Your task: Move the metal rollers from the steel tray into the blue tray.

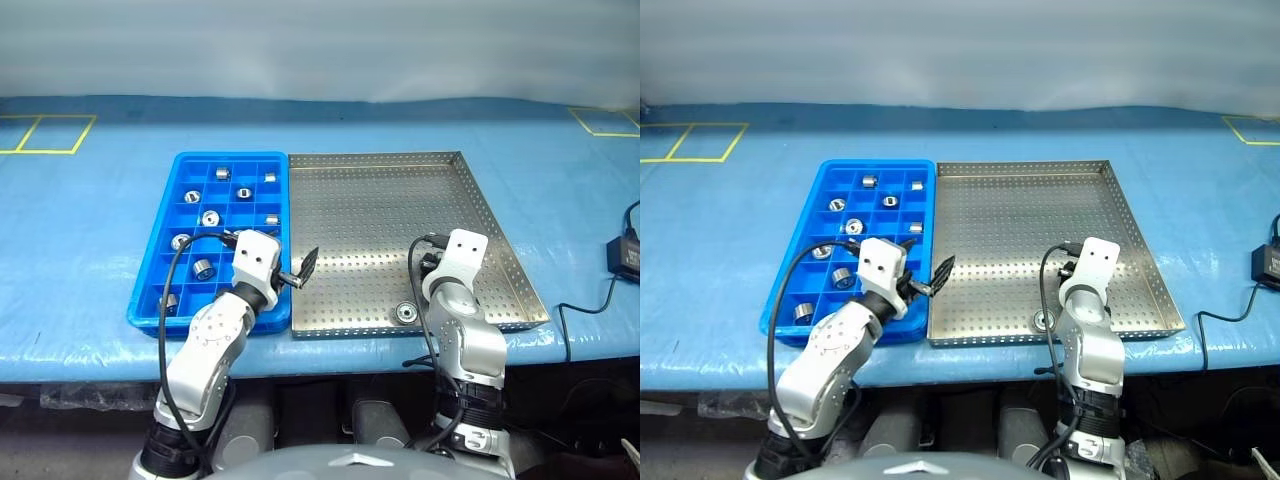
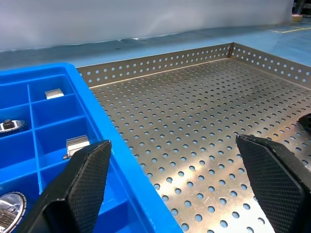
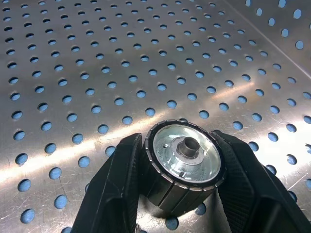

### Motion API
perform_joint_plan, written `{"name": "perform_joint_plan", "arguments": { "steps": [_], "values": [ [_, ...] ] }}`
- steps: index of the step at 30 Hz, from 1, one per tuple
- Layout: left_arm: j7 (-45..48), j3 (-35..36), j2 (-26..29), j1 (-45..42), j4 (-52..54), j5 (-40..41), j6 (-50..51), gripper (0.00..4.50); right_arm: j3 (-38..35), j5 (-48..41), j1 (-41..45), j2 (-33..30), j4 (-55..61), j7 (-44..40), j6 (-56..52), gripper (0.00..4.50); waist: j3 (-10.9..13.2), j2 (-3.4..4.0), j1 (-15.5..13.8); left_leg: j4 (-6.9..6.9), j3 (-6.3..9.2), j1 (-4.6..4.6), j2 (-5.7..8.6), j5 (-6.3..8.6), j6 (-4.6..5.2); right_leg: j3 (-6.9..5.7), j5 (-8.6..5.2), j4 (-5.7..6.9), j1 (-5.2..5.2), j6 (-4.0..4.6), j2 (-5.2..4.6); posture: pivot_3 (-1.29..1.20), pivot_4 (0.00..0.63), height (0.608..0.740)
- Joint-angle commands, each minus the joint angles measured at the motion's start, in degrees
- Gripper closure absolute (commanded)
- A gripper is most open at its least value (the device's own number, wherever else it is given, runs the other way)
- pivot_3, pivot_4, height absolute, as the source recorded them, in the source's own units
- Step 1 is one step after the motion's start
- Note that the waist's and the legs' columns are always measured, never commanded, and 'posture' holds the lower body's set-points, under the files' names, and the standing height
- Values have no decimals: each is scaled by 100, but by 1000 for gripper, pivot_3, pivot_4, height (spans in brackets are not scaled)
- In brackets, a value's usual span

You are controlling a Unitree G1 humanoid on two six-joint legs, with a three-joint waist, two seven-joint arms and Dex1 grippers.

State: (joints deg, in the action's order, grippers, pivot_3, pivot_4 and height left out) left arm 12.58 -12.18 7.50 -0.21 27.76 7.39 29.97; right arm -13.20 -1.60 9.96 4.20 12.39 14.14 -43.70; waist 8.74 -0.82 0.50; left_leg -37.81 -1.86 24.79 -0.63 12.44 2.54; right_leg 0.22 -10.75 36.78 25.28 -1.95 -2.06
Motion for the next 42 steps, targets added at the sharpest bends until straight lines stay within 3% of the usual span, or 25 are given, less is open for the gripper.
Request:
{"name": "perform_joint_plan", "arguments": {
  "steps": [1, 6, 14, 23, 35, 42],
  "values": [
    [-39, -18, -13, 10, 334, -1, -8, 0, 297, 126, -74, -89, 184, -92, 33, 2656, 0, 0, 6, 0, 0, 0, 0, 0, 0, 0, 0, 0, 0, 0, 0, 48, 150, 740],
    [-366, 96, -68, 222, 356, -164, 87, 0, 1826, 446, 216, -804, 583, -1045, -83, 2656, 2, 3, 51, 3, -9, -4, -2, 0, 0, 13, 0, 4, 7, 0, 5, 84, 150, 740],
    [-931, 525, 2, 951, 883, -625, -399, 0, 3090, 180, 1413, -911, 724, -2356, -223, 2656, 5, -1, -162, 5, -1, -7, -30, 0, -1, 22, -1, 5, 8, 6, 46, 229, 150, 740],
    [-1089, 833, -146, 1703, 1452, -638, -346, 0, 3796, 84, 1819, -823, 586, -3001, -279, 2656, 7, -6, -587, 8, -1, 1, -22, 5, -9, 9, -2, -11, 12, 7, 25, 334, 150, 740],
    [-971, 668, -209, 1644, 1293, -595, -459, 0, 3775, -200, 1232, -756, 120, -3207, -567, 2656, 6, -6, -702, 15, 9, 22, -17, 8, -15, -38, -2, -23, 24, 8, -8, 309, 150, 740],
    [-801, 551, -165, 1450, 1157, -559, -406, 0, 3278, -290, 1027, -575, 446, -2876, -790, 417, 5, -5, -704, 13, 21, 2, -17, 12, -21, -57, -4, -36, 18, 9, -11, 256, 150, 740]
  ]
}}
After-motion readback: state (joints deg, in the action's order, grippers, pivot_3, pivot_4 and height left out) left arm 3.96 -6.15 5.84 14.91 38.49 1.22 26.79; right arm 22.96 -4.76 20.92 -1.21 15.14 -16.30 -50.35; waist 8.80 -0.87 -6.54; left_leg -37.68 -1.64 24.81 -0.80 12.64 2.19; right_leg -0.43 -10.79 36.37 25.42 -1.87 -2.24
